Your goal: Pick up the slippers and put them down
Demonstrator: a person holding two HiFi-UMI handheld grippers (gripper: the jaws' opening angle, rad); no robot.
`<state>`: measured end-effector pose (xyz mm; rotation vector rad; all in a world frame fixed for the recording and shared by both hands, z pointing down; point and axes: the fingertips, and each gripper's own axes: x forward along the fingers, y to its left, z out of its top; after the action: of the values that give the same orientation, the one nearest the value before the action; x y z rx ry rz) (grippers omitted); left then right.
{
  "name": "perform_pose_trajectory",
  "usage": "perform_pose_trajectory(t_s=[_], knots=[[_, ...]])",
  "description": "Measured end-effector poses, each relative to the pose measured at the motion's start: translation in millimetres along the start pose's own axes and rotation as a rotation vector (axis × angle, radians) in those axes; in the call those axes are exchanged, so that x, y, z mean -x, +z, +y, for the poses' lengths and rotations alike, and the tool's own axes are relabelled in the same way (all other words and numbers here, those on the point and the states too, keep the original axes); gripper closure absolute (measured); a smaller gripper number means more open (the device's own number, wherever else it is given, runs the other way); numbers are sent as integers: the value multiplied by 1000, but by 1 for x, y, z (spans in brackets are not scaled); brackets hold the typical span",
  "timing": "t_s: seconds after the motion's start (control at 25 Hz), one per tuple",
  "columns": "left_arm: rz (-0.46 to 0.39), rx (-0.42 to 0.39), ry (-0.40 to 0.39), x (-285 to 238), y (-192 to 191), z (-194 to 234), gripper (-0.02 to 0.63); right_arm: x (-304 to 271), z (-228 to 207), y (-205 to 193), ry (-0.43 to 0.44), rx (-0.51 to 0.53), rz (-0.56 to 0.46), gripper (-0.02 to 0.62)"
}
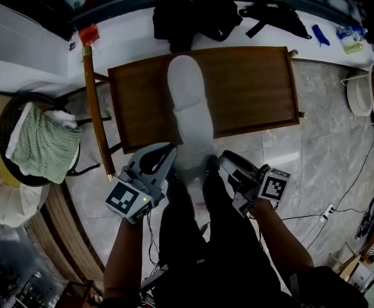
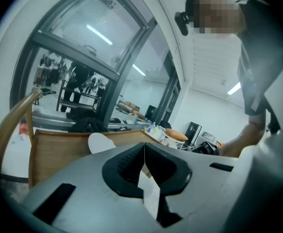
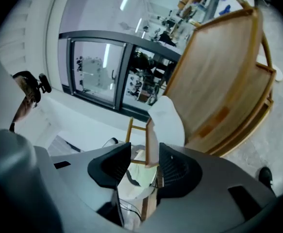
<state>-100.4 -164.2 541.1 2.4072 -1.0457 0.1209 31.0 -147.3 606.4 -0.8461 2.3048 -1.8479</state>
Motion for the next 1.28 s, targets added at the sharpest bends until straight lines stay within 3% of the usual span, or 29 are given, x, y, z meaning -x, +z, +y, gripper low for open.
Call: perform_pose_trajectory(t_s=[0.16, 0.28, 0.48, 0.6, 0.92, 1.28], knots=[[-50, -45, 12, 16, 53, -11, 594, -9, 75, 27, 107, 194, 20, 490], [-85, -82, 29, 34, 93, -23, 594, -16, 145, 44, 241, 327, 22, 527], [-142, -178, 55, 58, 160, -40, 594, -19, 253, 71, 450, 611, 38, 554], [-156, -206, 52, 72, 185, -64, 594, -4, 300, 73, 528, 778, 68, 568], [-148, -310, 18, 103, 206, -121, 595, 48, 364, 60, 594, 1143, 39, 569], [-129, -330, -4, 94, 192, -163, 595, 86, 350, 59, 552, 1215, 45, 569]])
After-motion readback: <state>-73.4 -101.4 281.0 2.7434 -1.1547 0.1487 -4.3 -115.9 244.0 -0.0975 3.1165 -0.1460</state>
